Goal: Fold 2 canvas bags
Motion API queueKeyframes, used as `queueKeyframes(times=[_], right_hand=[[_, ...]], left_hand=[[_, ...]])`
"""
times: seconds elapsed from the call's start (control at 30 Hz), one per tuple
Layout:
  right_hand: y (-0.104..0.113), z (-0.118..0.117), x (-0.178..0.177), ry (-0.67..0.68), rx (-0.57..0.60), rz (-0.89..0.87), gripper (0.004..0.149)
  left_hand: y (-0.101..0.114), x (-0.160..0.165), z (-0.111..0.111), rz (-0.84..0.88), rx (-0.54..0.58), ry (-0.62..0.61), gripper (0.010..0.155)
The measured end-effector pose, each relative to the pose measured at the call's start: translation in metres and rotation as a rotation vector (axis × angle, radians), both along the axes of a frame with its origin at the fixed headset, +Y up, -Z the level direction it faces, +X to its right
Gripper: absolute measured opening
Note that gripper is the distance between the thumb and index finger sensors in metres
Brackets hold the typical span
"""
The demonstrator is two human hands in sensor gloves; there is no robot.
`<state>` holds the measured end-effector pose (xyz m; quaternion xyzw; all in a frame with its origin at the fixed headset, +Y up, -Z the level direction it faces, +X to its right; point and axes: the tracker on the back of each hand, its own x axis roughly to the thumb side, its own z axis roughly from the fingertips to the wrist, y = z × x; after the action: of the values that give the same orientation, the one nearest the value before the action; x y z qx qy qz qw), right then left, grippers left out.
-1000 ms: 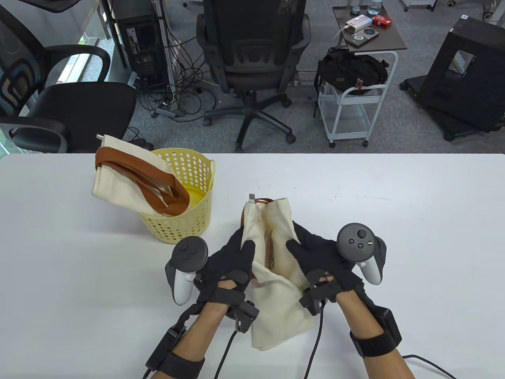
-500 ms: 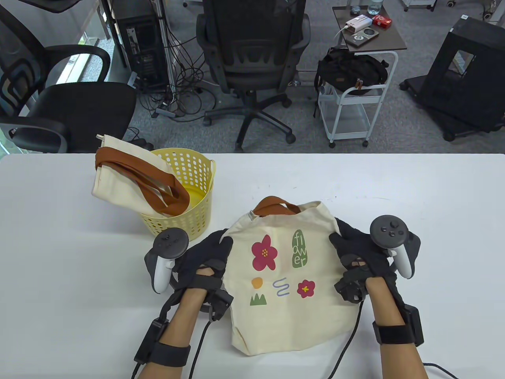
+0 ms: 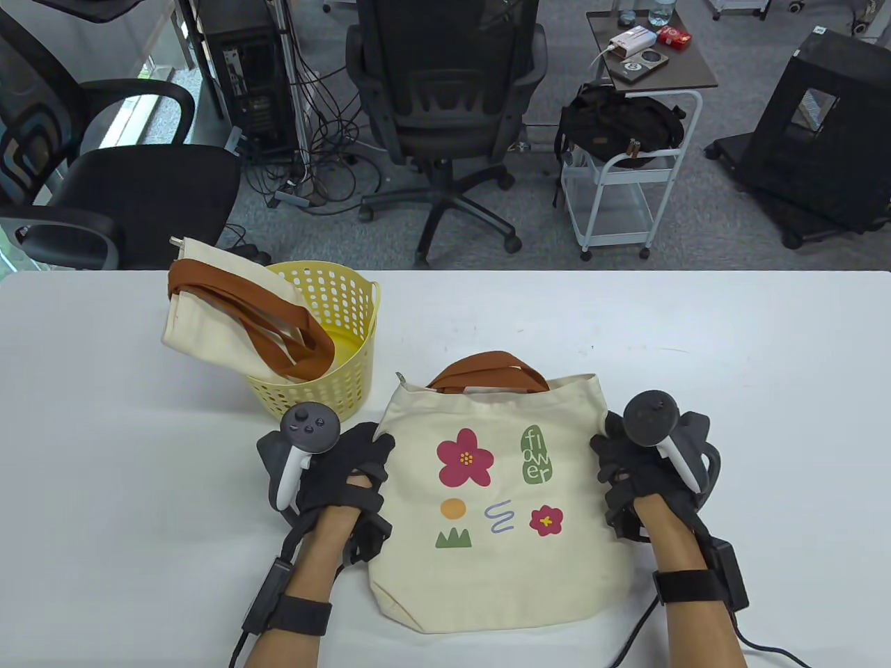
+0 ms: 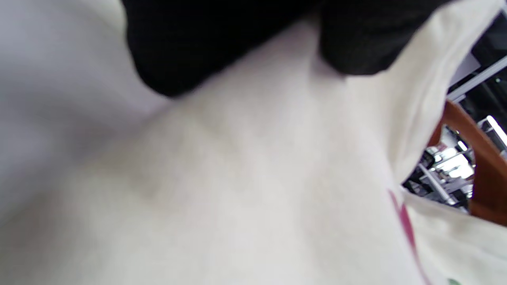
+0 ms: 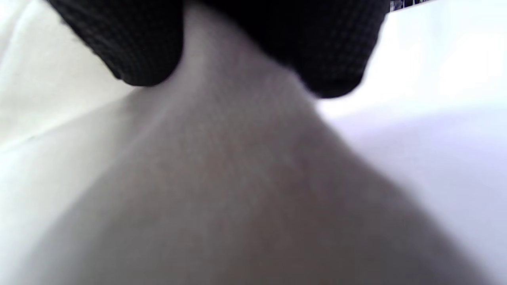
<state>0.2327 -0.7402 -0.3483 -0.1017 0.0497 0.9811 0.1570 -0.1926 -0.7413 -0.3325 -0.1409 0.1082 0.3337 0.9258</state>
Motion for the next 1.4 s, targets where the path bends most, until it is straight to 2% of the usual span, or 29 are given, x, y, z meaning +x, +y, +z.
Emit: queueKeyframes(times=[0.27, 0.43, 0.63, 0.77, 0.9, 1.03, 1.13, 1.17, 1.27, 1.33, 1.4], right_hand=[[-0.008, 0.003, -0.042, 0.059, 0.030, 0.441, 0.049], [-0.017, 0.002, -0.059, 0.068, 0.019, 0.643, 0.050], [-0.026, 0.000, -0.061, 0.062, -0.013, 0.717, 0.053], [-0.027, 0.001, -0.057, 0.048, -0.042, 0.733, 0.058], [-0.031, 0.001, -0.050, 0.025, -0.072, 0.702, 0.060], [-0.033, 0.000, -0.046, 0.018, -0.092, 0.689, 0.061], [-0.035, -0.001, -0.045, 0.014, -0.095, 0.686, 0.061], [-0.035, -0.001, -0.044, 0.011, -0.095, 0.685, 0.062], [-0.038, -0.002, -0.044, 0.007, -0.099, 0.690, 0.062], [-0.040, -0.003, -0.042, 0.001, -0.102, 0.685, 0.062], [-0.041, -0.004, -0.040, -0.022, -0.101, 0.686, 0.064]], left_hand=[[-0.012, 0.013, -0.005, -0.337, 0.049, -0.037, 0.047], [-0.015, 0.023, -0.005, -0.517, 0.083, -0.059, 0.048], [-0.022, 0.030, -0.004, -0.659, 0.104, -0.043, 0.056], [-0.023, 0.032, -0.003, -0.710, 0.077, -0.056, 0.069], [-0.013, 0.025, 0.005, -0.707, 0.043, -0.111, 0.076], [0.005, 0.018, 0.038, -0.715, 0.138, -0.290, 0.076], [0.007, 0.015, 0.067, -0.608, 0.147, -0.553, 0.078], [0.005, 0.014, 0.077, -0.556, 0.112, -0.650, 0.080], [-0.016, 0.018, 0.096, -0.471, -0.026, -0.805, 0.087], [-0.033, 0.023, 0.101, -0.481, -0.117, -0.876, 0.092], [-0.044, 0.026, 0.102, -0.527, -0.197, -0.903, 0.090]])
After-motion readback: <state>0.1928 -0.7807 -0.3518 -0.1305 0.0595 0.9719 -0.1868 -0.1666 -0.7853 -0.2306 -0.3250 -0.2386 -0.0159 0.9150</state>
